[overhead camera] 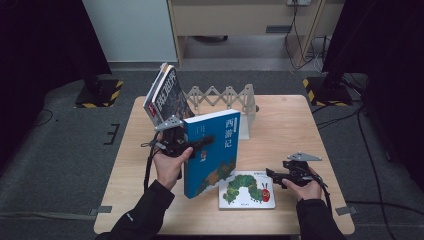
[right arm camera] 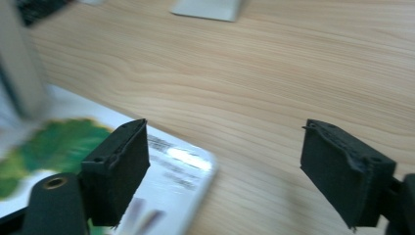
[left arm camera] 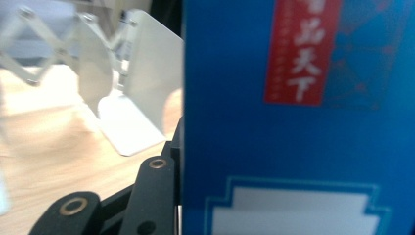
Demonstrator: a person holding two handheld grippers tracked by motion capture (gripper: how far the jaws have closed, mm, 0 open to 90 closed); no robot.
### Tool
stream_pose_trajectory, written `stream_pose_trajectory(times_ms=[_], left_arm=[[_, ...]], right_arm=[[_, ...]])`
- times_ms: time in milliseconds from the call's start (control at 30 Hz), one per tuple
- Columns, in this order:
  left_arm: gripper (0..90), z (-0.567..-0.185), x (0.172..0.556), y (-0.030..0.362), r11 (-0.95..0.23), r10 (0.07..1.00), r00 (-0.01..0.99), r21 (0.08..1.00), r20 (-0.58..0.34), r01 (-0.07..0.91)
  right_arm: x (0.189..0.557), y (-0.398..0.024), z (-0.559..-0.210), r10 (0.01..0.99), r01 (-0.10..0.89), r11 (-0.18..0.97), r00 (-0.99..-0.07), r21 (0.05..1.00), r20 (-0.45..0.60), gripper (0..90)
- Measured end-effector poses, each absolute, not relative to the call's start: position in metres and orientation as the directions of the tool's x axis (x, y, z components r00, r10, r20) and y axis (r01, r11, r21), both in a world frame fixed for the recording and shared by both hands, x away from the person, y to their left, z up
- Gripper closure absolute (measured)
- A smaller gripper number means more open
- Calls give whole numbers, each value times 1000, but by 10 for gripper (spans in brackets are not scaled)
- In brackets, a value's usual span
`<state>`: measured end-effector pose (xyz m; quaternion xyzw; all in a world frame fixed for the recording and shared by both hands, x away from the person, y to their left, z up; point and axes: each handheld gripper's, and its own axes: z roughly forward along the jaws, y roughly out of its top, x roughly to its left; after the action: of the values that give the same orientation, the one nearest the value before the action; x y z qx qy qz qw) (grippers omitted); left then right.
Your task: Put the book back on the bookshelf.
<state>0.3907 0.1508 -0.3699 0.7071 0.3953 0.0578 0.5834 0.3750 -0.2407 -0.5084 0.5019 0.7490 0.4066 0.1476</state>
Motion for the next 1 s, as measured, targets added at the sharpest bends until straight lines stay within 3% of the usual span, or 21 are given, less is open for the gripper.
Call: stream_pose_trajectory(times_ms=[233,433,600,767,1000], left_arm=[[612,-362,400,164,43,686,626,879,-372,475],[612,-351,412,159,70,733,592,903,-335,424],[613,-344,425,153,88,761,564,913,-319,398],[612,-343,437,142,41,800,542,925,-257,378],[612,-347,454,142,69,819,500,913,-282,402]], right_arm=[[379,-264,-526,922,707,243,-382,665,69,147],[380,-273,-531,933,696,226,-356,682,53,125],[379,-274,-538,937,669,242,-348,703,8,42],[379,-275,-539,935,659,248,-356,710,4,41],[379,-275,-539,935,659,246,-354,711,5,39]])
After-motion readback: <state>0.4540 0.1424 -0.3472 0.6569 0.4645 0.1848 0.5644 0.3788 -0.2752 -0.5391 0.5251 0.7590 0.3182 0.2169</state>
